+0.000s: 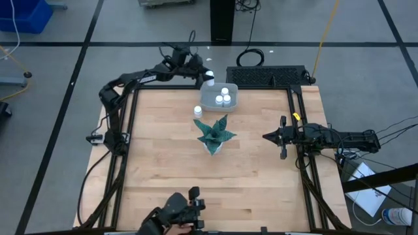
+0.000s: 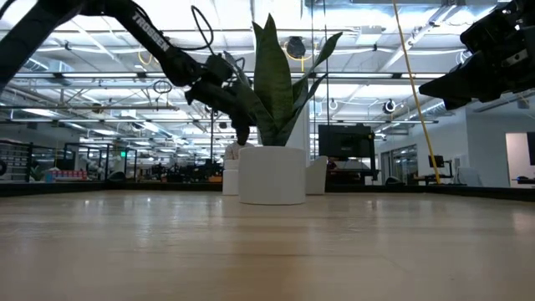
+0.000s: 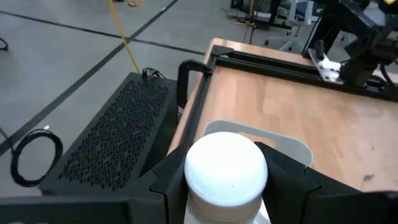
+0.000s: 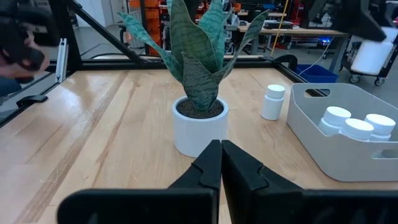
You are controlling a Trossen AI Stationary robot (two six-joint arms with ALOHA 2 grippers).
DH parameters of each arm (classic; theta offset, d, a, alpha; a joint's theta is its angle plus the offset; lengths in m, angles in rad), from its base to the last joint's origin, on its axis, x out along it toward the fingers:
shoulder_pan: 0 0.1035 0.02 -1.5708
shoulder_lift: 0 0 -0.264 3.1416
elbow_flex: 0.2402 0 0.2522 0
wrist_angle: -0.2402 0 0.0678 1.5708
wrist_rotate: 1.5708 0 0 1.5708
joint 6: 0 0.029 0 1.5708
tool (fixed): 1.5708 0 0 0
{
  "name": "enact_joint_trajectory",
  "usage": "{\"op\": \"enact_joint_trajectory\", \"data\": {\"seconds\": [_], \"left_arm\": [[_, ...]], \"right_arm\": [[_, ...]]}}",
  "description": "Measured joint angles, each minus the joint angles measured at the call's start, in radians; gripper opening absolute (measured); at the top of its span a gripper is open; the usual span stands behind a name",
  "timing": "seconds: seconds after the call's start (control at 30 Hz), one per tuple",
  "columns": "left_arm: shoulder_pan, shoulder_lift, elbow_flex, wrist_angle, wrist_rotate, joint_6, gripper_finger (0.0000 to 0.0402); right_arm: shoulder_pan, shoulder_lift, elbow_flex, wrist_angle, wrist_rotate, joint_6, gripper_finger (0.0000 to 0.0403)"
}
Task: Pick and place pill bottles into a basket
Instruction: Put the white medicine bottle into the gray bin
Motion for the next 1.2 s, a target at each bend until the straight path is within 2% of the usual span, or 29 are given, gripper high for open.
{"op": "enact_joint_trajectory", "data": {"seconds": [0.13,0.37,0.53,0.87,1.07,1.2], "left_arm": [[-0.022,0.047,0.000,0.034,-0.001,-0.005,0.0175],[-0.031,0.081,-0.001,0.025,-0.054,0.047,0.0164],[-0.025,0.096,-0.002,0.013,-0.042,0.045,0.0183],[-0.021,0.138,-0.002,-0.014,-0.034,0.065,0.0164],[-0.025,0.146,-0.002,-0.024,-0.039,0.083,0.0189],[-0.029,0.148,-0.002,-0.047,-0.060,0.109,0.0172]], "right_arm": [[0.000,0.000,0.000,0.000,0.000,0.000,0.0004],[0.000,0.000,0.000,0.000,0.000,0.000,0.0004],[0.000,0.000,0.000,0.000,0.000,0.000,0.0004],[0.000,0.000,0.000,0.000,0.000,0.000,0.0004],[0.000,0.000,0.000,0.000,0.000,0.000,0.0004],[0.000,0.000,0.000,0.000,0.000,0.000,0.0004]]}}
